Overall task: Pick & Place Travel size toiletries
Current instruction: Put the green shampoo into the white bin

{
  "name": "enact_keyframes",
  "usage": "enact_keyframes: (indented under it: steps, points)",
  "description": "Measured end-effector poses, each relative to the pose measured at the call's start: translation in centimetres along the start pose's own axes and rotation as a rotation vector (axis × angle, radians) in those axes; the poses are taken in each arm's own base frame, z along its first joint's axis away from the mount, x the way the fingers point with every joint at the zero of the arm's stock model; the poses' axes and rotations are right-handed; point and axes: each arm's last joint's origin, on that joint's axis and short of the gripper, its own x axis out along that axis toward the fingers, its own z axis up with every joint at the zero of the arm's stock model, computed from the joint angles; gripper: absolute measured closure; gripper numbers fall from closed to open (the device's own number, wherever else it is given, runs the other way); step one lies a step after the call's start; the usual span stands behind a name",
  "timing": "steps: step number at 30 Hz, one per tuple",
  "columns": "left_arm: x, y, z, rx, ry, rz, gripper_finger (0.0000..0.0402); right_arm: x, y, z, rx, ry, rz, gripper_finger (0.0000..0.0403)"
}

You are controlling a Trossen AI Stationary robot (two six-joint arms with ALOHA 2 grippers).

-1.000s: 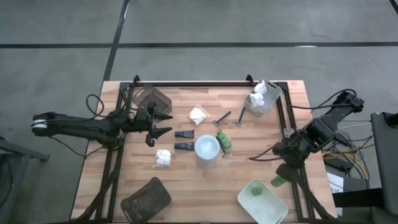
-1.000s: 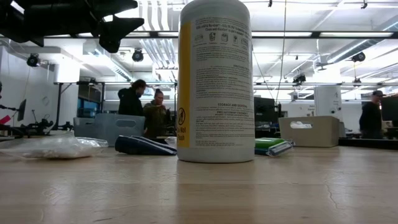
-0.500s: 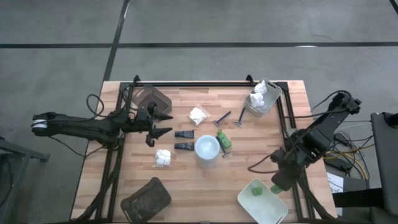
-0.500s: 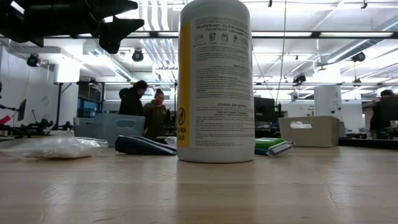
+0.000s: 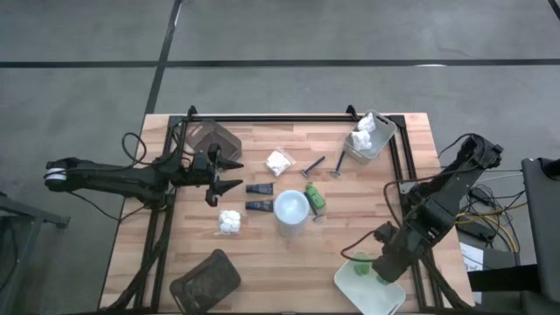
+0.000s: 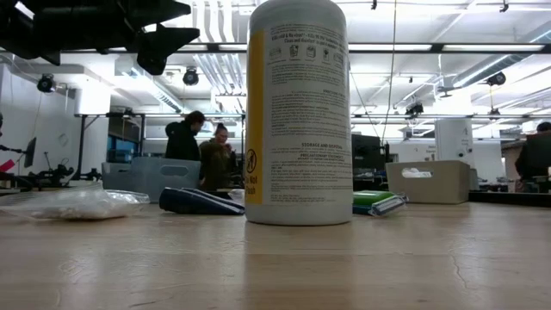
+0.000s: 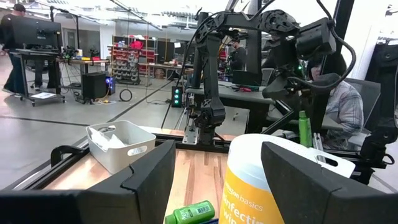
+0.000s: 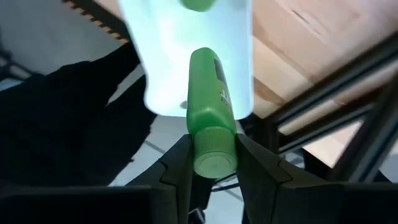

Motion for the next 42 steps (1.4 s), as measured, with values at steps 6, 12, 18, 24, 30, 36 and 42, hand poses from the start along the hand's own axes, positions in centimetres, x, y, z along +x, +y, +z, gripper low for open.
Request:
enact_keyframes:
  steps: [6, 12, 18, 24, 30, 36, 42]
  points:
    - [0.0, 0.0, -0.1, 0.0, 0.006, 0.001, 0.0158, 1.1, 0.3, 0.1, 0.047, -0.012, -0.048, 0.0307]
    - [0.0, 0.0, -0.1, 0.0, 0.014, 0.001, 0.0158, 2.6, 0.9, 0.5, 0.067, -0.029, -0.098, 0.0307]
    - [0.0, 0.0, -0.2, 0.0, 0.016, 0.002, 0.0158, 4.5, 1.5, 0.9, 0.094, -0.052, -0.158, 0.0307]
    - [0.0, 0.0, -0.1, 0.0, 0.015, 0.002, 0.0158, 6.1, 2.1, 1.3, 0.142, -0.094, -0.184, 0.0307]
    - [0.0, 0.0, -0.1, 0.0, 0.012, 0.002, 0.0158, 6.9, 2.5, 1.6, 0.169, -0.122, -0.189, 0.0307]
    - [0.0, 0.0, -0.1, 0.0, 0.012, 0.001, 0.0158, 7.4, 2.5, 1.6, 0.185, -0.126, -0.199, 0.0307]
    - [0.0, 0.0, -0.1, 0.0, 0.013, 0.001, 0.0158, 8.6, 2.8, 1.6, 0.181, -0.13, -0.222, 0.0307]
